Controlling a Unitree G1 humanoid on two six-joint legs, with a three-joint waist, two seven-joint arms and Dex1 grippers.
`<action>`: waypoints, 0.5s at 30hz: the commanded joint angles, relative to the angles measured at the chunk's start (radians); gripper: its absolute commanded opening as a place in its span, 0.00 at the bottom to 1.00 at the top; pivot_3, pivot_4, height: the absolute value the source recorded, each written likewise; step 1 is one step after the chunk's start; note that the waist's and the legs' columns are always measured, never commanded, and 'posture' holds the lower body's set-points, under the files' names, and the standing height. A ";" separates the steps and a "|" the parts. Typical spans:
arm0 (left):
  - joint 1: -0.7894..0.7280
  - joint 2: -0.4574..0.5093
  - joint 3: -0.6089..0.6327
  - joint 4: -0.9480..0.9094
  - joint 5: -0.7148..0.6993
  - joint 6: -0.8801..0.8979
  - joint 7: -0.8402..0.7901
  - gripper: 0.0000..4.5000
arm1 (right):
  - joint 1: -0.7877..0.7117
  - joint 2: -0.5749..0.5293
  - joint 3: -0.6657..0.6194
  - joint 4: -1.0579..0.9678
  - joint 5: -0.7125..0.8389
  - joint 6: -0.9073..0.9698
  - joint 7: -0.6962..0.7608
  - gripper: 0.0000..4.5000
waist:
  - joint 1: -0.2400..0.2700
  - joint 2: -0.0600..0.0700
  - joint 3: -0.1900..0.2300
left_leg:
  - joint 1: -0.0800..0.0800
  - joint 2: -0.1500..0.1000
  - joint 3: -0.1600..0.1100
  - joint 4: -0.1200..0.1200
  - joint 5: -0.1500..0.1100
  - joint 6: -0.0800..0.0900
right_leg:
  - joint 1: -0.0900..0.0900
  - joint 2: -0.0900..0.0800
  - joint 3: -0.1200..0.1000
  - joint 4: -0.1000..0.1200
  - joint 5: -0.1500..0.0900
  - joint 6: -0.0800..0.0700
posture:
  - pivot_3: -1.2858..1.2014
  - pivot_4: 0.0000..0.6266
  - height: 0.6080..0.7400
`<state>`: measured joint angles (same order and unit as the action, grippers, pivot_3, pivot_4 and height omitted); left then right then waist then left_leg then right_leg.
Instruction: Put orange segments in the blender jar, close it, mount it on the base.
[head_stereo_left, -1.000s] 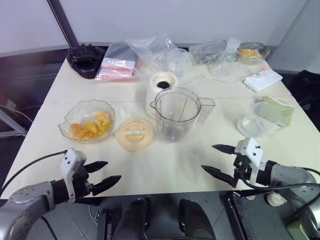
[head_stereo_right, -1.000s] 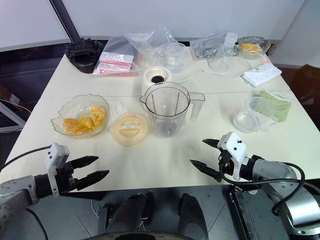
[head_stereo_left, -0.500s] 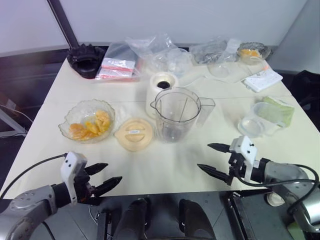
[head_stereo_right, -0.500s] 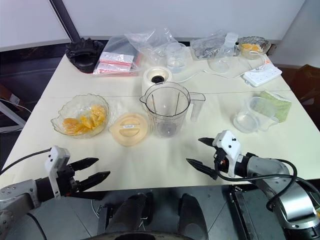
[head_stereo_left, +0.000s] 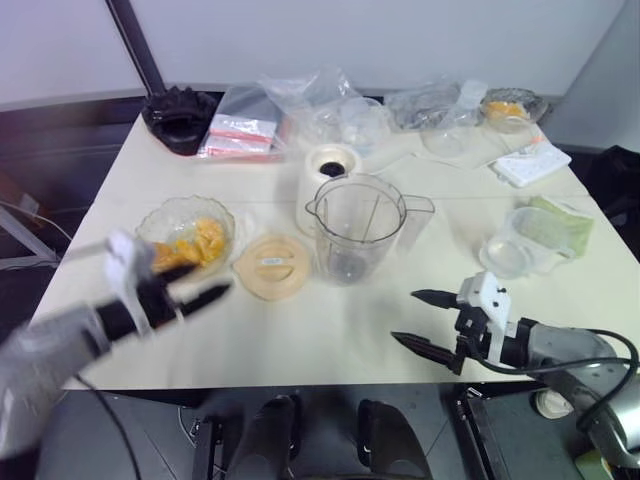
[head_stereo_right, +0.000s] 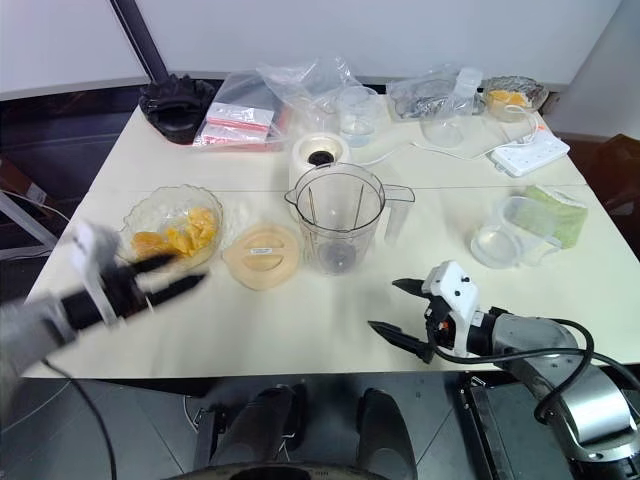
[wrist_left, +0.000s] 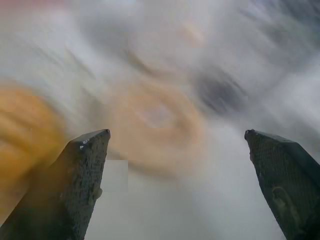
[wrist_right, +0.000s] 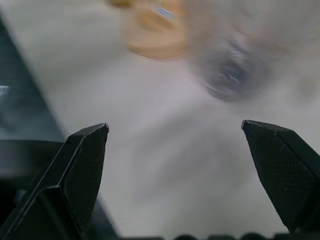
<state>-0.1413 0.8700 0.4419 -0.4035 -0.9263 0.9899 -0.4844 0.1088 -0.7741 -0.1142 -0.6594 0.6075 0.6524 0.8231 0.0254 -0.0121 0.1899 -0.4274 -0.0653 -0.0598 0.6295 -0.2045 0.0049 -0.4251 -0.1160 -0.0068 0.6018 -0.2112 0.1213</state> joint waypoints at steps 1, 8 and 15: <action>-0.145 0.119 -0.136 0.122 0.124 0.097 0.049 1.00 | -0.052 0.000 0.033 -0.101 0.084 0.074 -0.026 0.99 | -0.013 0.000 0.000 | 0.001 0.000 0.002 0.000 0.000 0.000 | 0.001 0.001 0.000 0.000 0.000 0.000 | 0.52 0.24 1.00; -0.462 0.073 -0.504 0.477 0.469 -0.047 0.011 1.00 | -0.092 0.029 0.100 -0.098 0.072 0.088 -0.069 0.99 | -0.007 -0.004 0.001 | -0.001 -0.003 0.005 -0.001 0.000 0.000 | -0.001 -0.002 0.001 -0.003 0.003 -0.004 | 0.52 0.24 1.00; -0.769 -0.144 -0.653 1.091 0.744 -0.324 -0.008 1.00 | -0.005 0.026 0.105 -0.054 -0.023 -0.019 -0.068 0.99 | 0.013 -0.008 0.001 | -0.002 -0.005 0.005 0.000 0.001 0.002 | -0.001 -0.003 0.000 -0.003 0.004 -0.002 | 0.52 0.24 1.00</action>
<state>-0.8645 0.7378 -0.2148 0.6073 -0.2317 0.7356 -0.4839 0.0967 -0.7524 0.0041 -0.6974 0.5907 0.6652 0.7534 0.0380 -0.0204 0.1913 -0.4291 -0.0699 -0.0552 0.6294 -0.2032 0.0074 -0.4258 -0.1188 -0.0064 0.5984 -0.2069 0.1197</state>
